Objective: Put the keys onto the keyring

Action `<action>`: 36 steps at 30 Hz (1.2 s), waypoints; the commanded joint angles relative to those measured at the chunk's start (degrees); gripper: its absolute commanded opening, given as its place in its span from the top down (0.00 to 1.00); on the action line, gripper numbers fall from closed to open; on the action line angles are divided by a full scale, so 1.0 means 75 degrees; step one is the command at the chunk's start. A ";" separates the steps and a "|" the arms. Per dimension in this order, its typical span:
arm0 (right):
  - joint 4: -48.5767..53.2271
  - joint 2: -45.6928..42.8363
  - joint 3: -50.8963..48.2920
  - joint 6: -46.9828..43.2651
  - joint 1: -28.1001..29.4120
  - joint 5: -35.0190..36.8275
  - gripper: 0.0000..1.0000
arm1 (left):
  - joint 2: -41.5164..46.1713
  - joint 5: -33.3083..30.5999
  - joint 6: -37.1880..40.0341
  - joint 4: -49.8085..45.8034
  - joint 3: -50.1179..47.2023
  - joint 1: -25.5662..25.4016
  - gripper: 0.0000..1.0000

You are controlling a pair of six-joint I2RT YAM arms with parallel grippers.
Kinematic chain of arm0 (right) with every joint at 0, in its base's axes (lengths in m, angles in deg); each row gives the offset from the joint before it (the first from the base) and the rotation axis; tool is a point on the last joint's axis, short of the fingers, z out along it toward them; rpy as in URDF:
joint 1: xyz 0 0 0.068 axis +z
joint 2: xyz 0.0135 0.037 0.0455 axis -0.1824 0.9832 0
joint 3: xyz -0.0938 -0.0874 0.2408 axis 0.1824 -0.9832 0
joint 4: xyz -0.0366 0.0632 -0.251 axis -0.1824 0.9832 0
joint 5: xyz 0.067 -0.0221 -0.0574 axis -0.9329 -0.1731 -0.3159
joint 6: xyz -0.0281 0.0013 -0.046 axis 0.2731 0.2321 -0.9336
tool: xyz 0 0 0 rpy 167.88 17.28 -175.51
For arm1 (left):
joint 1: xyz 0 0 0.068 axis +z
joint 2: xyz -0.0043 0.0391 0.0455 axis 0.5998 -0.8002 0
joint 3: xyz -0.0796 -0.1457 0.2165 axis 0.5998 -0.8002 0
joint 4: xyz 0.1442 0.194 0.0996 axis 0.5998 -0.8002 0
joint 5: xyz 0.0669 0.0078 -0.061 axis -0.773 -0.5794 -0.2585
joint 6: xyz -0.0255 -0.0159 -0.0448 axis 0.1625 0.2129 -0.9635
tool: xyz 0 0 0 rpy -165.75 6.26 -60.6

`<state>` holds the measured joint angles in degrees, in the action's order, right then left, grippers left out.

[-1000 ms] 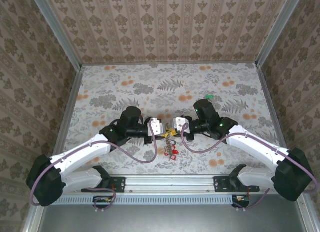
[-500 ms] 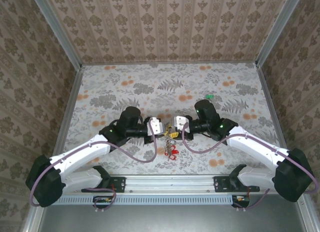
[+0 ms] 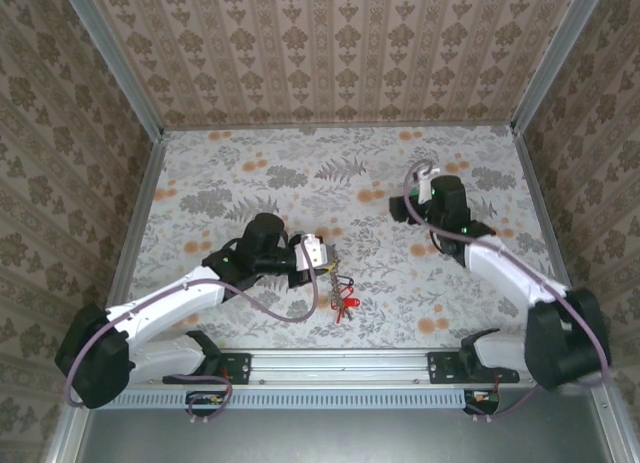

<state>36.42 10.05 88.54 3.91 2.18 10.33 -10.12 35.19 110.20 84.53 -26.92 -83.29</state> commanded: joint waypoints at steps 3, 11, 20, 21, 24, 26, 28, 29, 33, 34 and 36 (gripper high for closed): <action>0.1652 0.2116 0.1581 0.1257 -0.1068 -0.0602 0.42 | -0.0233 0.0482 -0.0334 -0.0003 0.0585 0.0033 1.00; 0.2790 0.4507 0.3958 0.0553 -0.1657 -0.1785 0.51 | -0.0234 0.0583 -0.0543 0.0038 0.0640 0.0056 1.00; 0.3427 0.5545 0.5052 0.0837 -0.1727 -0.2260 0.54 | -0.0131 0.0408 -0.1073 0.0622 0.0264 0.0055 1.00; 0.3495 0.5581 0.5090 0.0856 -0.1738 -0.2227 0.54 | -0.0118 0.0372 -0.1077 0.0636 0.0245 0.0051 1.00; 0.3742 0.5743 0.5261 0.0844 -0.1739 -0.2275 0.57 | -0.0106 0.0284 -0.1053 0.0580 0.0259 0.0058 1.00; 0.3780 0.5744 0.5250 0.0860 -0.1739 -0.2211 0.57 | -0.0106 0.0252 -0.1030 0.0516 0.0285 0.0054 1.00; 0.3774 0.5771 0.5275 0.0849 -0.1739 -0.2270 0.53 | -0.0095 0.0227 -0.1039 0.0537 0.0268 0.0059 1.00; 0.3839 0.5841 0.5358 0.0833 -0.1742 -0.2323 0.52 | -0.0094 0.0221 -0.1050 0.0556 0.0251 0.0062 1.00; 0.4125 0.6111 0.5735 0.0796 -0.1739 -0.2280 0.51 | -0.0072 0.0225 -0.1065 0.0590 0.0213 0.0057 1.00; 0.4126 0.6129 0.5754 0.0806 -0.1739 -0.2281 0.51 | -0.0071 0.0215 -0.1077 0.0595 0.0216 0.0051 1.00; 0.4102 0.6132 0.5755 0.0800 -0.1739 -0.2304 0.53 | -0.0048 0.0212 -0.1088 0.0586 0.0206 0.0061 1.00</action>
<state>64.29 55.21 130.05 9.55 -10.63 -5.67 -12.04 36.32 103.21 86.33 -24.89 -83.24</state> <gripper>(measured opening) 0.480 0.045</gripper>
